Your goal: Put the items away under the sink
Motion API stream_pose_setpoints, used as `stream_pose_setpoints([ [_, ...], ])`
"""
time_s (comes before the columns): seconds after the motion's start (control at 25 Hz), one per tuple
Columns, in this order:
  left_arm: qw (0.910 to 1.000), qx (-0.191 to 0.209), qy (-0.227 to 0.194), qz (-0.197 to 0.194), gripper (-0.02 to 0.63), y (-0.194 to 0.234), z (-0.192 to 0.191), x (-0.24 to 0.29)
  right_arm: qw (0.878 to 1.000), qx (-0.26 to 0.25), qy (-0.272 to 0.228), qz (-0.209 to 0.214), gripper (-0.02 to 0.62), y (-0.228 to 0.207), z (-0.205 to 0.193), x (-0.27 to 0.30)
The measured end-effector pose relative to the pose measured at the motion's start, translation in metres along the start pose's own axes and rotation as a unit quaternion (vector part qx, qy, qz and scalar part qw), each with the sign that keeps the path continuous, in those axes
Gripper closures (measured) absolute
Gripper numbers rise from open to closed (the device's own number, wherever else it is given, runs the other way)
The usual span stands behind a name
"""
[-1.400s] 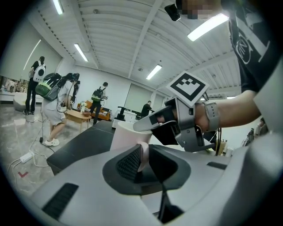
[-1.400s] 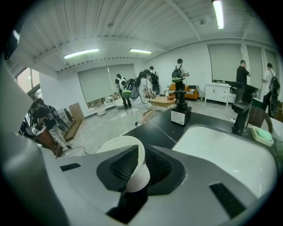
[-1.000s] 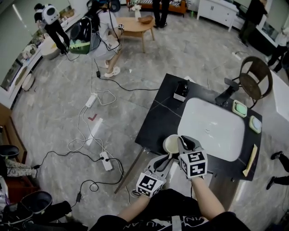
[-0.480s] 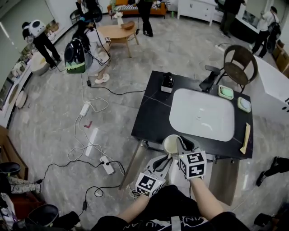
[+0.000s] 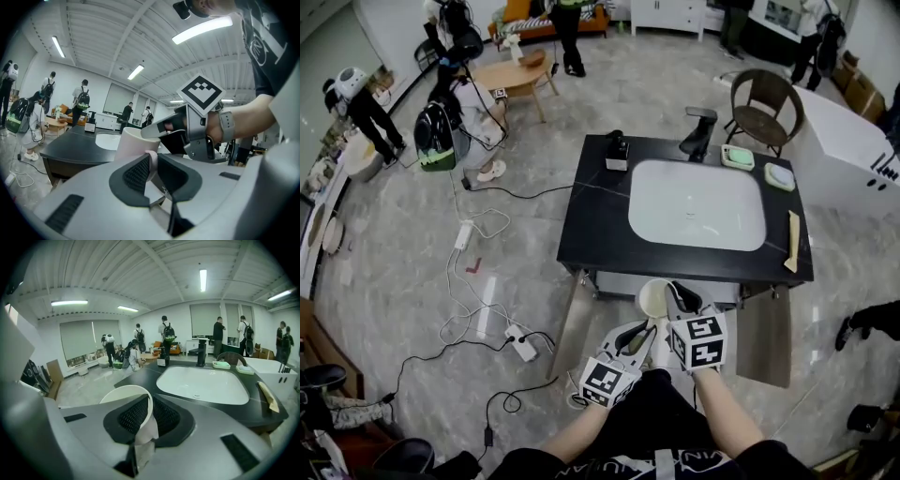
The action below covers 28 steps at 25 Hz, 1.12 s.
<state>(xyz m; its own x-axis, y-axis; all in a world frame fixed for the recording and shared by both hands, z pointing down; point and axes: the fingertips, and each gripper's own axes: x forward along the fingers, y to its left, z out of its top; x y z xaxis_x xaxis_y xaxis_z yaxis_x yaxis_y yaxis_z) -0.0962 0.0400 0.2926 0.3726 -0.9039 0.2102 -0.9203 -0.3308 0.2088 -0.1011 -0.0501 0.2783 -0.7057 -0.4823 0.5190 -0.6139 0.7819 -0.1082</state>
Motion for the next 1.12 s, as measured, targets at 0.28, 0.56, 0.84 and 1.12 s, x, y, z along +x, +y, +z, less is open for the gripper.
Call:
stream_pose_setpoints([
  [0.28, 0.9990, 0.010, 0.011, -0.042, 0.551, -0.041, -0.015, -0.004, 0.999, 0.023, -0.007, -0.029, 0.543, -0.011, -0.028, -0.039],
  [0.56, 0.9969, 0.026, 0.023, -0.071, 0.551, -0.081, -0.023, 0.005, 0.998, 0.046, -0.012, -0.046, 0.543, -0.034, -0.051, -0.074],
  [0.84, 0.9969, 0.016, 0.030, -0.071, 0.551, -0.124, -0.036, 0.016, 0.997, 0.059, -0.016, -0.035, 0.543, -0.056, -0.073, -0.109],
  [1.12, 0.9957, 0.014, 0.040, -0.083, 0.551, -0.171, -0.067, 0.029, 0.997, 0.064, -0.011, -0.030, 0.543, -0.080, -0.116, -0.138],
])
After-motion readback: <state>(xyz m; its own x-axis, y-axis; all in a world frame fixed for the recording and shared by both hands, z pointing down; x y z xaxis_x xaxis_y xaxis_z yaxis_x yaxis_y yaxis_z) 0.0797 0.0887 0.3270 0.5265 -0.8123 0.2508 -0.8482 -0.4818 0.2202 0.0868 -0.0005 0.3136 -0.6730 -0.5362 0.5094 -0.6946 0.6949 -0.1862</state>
